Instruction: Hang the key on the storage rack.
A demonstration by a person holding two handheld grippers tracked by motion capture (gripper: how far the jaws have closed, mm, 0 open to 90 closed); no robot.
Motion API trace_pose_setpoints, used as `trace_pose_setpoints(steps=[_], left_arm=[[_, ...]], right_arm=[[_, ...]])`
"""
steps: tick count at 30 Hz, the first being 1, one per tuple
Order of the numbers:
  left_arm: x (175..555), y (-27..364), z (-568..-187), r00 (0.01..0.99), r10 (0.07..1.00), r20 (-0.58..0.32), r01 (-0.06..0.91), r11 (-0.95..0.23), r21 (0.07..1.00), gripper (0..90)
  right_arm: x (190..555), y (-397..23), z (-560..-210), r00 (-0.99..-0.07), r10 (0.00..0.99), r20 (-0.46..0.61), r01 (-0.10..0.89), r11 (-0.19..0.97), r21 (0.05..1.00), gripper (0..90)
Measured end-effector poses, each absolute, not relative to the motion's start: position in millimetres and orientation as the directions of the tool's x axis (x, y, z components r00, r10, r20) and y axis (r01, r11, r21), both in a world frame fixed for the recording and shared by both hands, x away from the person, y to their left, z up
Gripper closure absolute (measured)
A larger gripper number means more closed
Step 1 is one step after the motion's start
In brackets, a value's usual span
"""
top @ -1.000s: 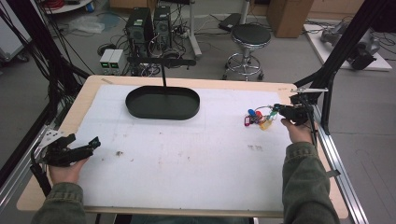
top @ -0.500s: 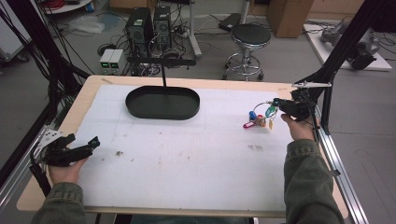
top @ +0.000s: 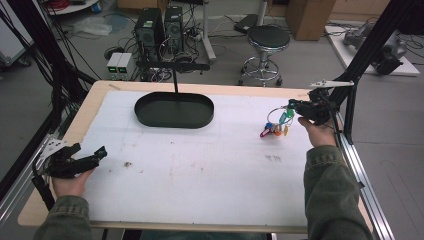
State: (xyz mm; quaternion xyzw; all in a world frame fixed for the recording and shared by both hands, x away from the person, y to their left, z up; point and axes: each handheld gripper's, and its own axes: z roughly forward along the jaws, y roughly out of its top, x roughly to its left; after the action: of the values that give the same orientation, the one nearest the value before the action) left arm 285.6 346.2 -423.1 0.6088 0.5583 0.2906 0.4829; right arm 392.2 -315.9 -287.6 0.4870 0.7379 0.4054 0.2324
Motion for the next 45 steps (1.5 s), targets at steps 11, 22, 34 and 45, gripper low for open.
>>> trace_pose_setpoints(steps=[11,22,34,45], left_arm=[[286.5,346.9,-423.6,0.207,0.960,-0.190,0.400,0.094,0.912,1.7],[286.9,347.0,-423.6,0.210,0.958,-0.196,0.396,0.100,0.913,1.7],[286.5,347.4,-423.1,0.211,0.957,-0.197,0.393,0.101,0.914,1.7],[286.6,348.1,-423.0,0.214,0.954,-0.212,0.392,0.115,0.913,1.7]], right_arm=[[391.5,-296.7,-267.1,-0.466,0.882,0.064,0.488,0.197,0.850,87.7],[394.7,-274.8,-254.6,-0.501,0.863,0.062,0.474,0.213,0.855,87.6],[400.3,-251.5,-242.7,-0.535,0.842,0.068,0.447,0.213,0.869,87.6],[409.8,-226.2,-236.4,-0.569,0.820,0.071,0.435,0.227,0.871,87.6]])
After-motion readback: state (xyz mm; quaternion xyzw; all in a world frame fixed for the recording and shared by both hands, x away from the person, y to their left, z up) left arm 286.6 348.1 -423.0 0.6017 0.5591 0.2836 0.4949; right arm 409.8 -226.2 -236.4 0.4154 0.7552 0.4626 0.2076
